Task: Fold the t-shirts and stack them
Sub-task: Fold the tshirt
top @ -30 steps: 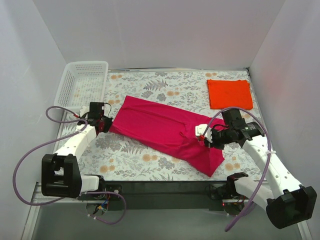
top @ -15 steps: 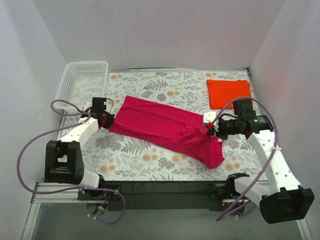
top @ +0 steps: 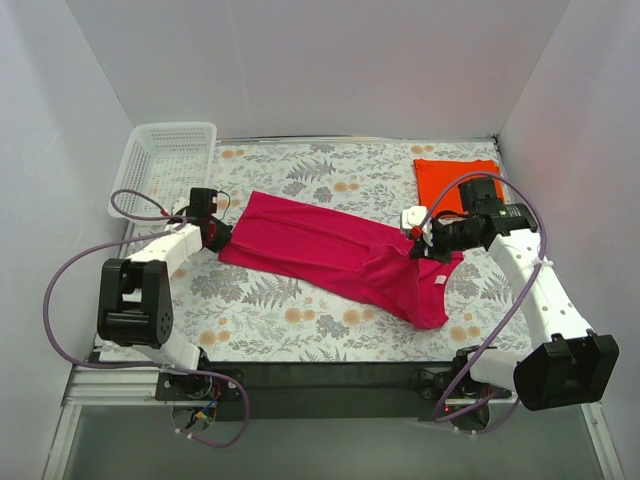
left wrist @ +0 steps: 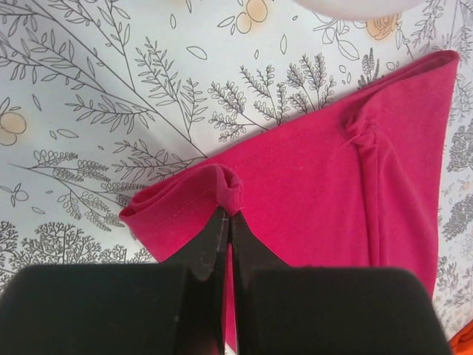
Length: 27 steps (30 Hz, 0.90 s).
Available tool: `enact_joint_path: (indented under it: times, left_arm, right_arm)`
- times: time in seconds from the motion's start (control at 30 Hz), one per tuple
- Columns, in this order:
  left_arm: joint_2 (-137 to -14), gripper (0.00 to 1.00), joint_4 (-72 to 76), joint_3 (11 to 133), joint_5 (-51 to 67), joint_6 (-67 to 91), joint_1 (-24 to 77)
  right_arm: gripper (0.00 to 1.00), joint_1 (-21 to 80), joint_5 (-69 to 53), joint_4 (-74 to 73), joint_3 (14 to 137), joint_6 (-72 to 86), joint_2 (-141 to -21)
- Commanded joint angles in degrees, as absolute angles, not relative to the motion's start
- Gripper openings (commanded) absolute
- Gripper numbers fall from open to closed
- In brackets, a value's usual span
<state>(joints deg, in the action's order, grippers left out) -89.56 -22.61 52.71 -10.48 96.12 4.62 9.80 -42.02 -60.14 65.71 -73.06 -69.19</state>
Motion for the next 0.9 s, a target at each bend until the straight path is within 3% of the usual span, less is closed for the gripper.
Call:
enact_joint_path:
  times: [0.0, 0.33, 0.57, 0.87]
  left_arm:
    - [-90.61, 0.00, -21.80, 55.72, -11.34, 94.13, 4.31]
    - [-88.16, 0.00, -21.62, 55.29, -10.11, 93.16, 4.83]
    - [-75.34, 0.00, -21.45, 46.59, -9.76, 92.64, 4.83]
    - [-71.19, 0.00, -23.99, 39.82, -9.23, 93.34, 4.75]
  right_arm:
    - [0.01, 9.67, -45.08, -63.10, 68.91, -75.06, -68.56]
    - [0.01, 12.29, -52.73, -75.48, 66.54, -84.80, -64.60]
    - [0.01, 37.22, -50.80, -75.06, 65.29, -76.21, -61.69]
    - [0.01, 48.60, -49.49, -75.59, 72.15, -72.51, -61.79]
